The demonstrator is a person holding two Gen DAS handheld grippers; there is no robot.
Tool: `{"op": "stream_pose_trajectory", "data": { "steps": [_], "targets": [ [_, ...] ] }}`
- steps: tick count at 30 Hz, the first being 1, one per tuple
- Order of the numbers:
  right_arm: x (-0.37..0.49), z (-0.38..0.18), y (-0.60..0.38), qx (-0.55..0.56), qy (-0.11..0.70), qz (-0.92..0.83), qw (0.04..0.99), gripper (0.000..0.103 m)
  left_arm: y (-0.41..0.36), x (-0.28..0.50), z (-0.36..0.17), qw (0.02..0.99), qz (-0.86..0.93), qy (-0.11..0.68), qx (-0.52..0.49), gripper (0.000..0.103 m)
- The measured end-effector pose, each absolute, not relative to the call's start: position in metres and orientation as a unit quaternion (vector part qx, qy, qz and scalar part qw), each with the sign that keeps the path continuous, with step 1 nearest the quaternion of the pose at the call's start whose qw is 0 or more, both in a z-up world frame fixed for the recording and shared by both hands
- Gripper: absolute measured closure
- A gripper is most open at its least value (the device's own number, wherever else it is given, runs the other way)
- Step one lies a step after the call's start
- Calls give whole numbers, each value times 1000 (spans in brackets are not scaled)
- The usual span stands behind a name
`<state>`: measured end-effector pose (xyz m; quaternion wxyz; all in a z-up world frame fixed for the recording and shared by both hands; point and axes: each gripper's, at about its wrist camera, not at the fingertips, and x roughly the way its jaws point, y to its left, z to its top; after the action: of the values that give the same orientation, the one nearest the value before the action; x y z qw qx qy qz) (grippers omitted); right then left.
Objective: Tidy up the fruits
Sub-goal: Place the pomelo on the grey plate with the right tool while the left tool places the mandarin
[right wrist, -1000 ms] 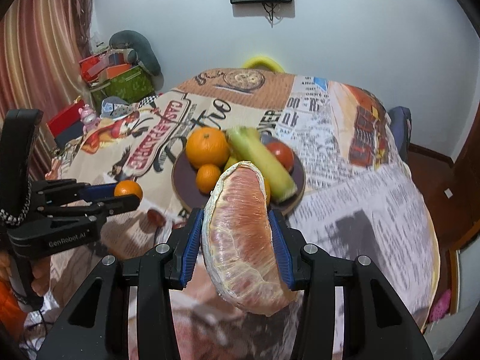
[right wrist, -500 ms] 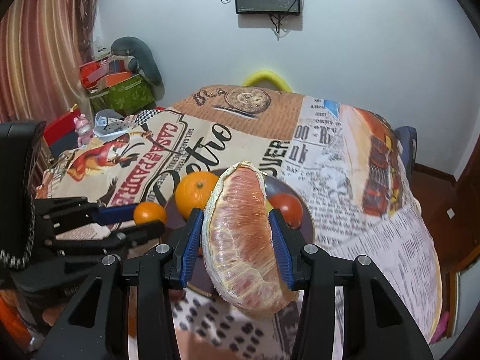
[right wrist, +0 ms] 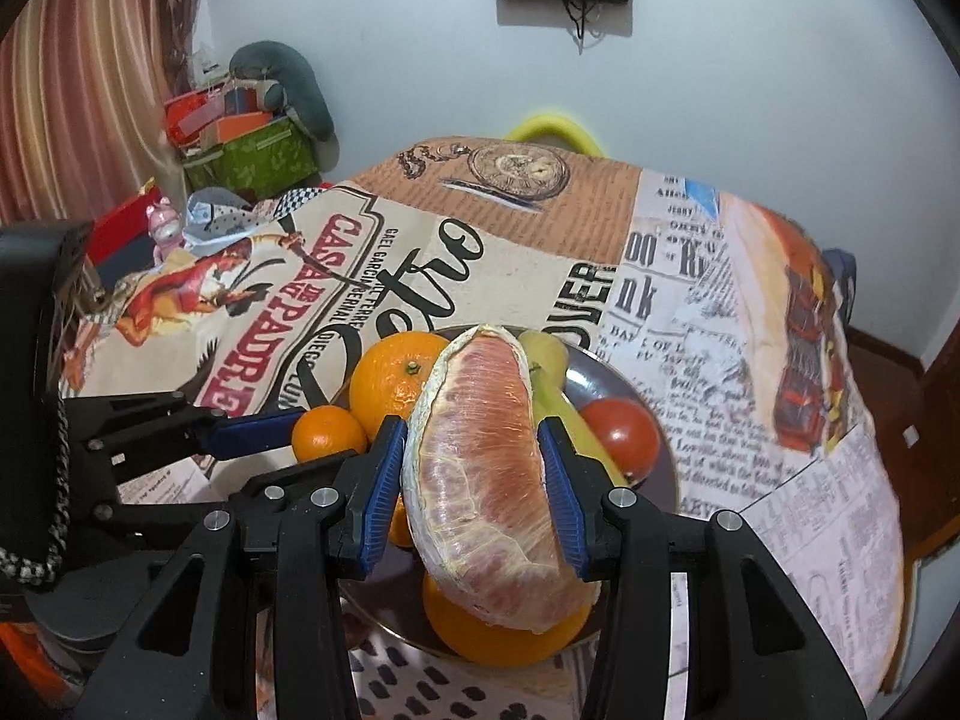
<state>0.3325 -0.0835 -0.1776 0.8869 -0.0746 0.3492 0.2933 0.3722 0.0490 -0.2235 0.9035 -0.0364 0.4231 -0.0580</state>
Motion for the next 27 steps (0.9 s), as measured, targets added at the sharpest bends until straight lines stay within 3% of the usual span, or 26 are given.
{"op": "stream_pose_trajectory", "data": {
  "steps": [5, 9, 27],
  "targets": [
    [334, -177, -85, -72, 353, 296, 885, 58, 46, 373, -226, 902, -62, 426, -33, 69],
    [331, -173, -90, -70, 345, 288, 891, 47, 46, 372, -225, 903, -62, 425, -29, 69],
    [284, -154, -114, -75, 334, 276, 898, 46, 57, 326, -196, 909, -51, 411, -30, 69]
  ]
}}
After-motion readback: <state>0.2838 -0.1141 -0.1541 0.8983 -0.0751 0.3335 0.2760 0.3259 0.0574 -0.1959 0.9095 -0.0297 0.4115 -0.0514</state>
